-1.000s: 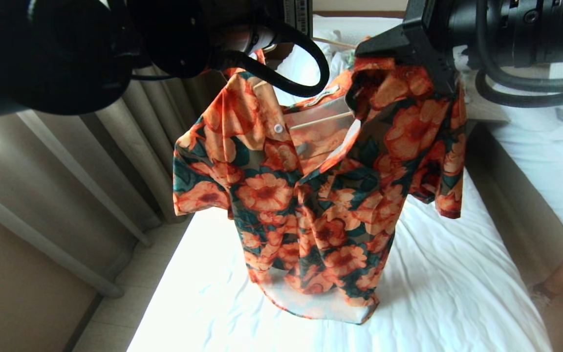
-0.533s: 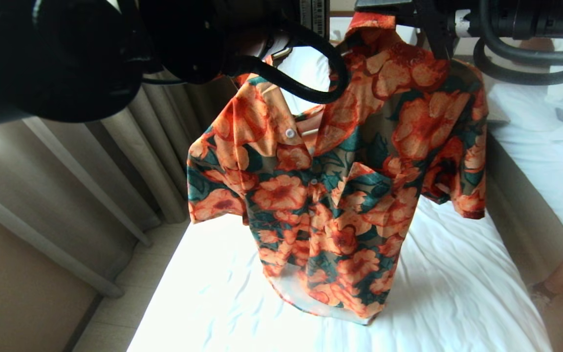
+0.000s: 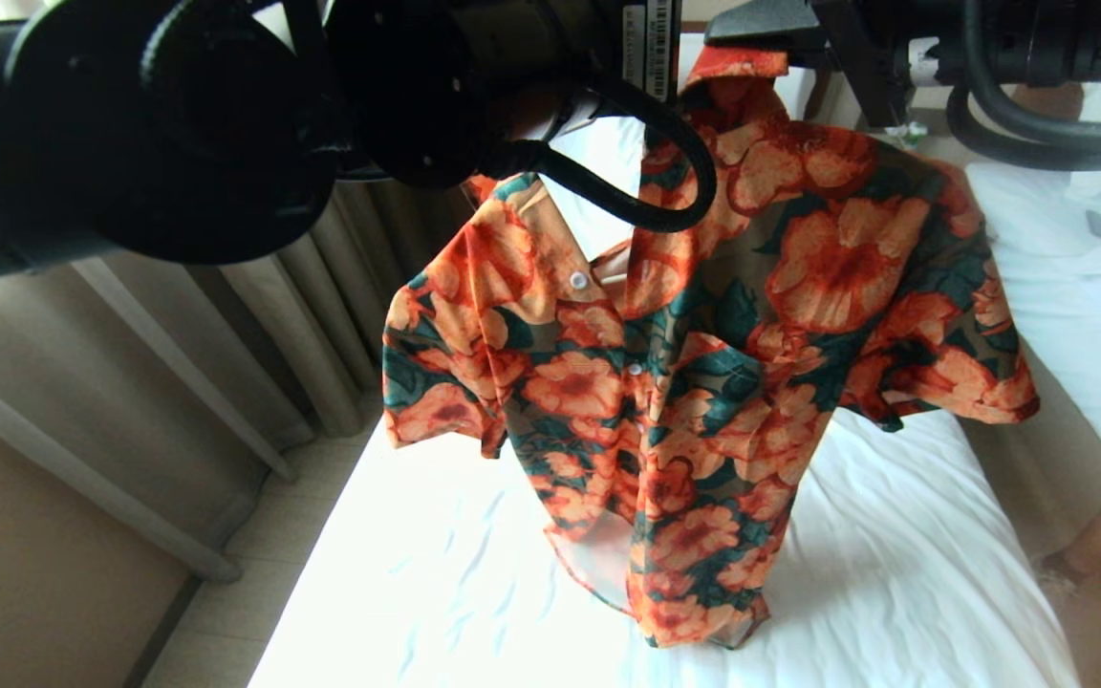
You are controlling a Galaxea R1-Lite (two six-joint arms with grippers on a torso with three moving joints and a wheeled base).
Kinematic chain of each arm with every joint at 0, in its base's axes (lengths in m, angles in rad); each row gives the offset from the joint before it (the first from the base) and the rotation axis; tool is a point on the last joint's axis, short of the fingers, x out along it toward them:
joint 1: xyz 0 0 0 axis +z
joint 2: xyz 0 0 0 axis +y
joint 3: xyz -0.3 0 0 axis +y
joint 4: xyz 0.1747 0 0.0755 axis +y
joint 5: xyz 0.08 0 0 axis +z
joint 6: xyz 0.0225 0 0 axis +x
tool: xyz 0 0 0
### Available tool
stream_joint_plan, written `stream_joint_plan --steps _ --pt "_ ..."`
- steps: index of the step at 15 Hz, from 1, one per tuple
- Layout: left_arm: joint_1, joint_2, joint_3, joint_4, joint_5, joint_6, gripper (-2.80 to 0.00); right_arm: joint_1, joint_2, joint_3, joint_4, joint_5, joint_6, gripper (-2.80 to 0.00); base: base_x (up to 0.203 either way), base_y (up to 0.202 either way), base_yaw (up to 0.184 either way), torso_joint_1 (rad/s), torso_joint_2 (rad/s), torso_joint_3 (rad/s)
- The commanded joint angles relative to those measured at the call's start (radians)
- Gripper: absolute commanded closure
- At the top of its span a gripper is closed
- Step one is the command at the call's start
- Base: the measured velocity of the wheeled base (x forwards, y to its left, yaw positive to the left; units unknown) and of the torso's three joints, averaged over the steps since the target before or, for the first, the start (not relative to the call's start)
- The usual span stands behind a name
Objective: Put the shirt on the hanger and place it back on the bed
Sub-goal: Take the clothes hanger out of the clothes
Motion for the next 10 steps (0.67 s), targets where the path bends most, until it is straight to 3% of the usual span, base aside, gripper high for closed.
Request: stream_joint_plan --steps 1,10 --pt "0.004 -0.005 0.000 -0.002 0.005 0.001 0.00 -0.011 -0.004 0.002 0.010 0.000 0.002 0.00 0.000 0.000 0.000 0.000 0.00 0.000" --pt "0.032 -0.011 0.000 -0.002 0.006 0.007 0.00 -0.068 -0.093 0.068 0.015 0.004 -0.023 0.00 0.000 0.000 0.000 0.000 0.00 0.000"
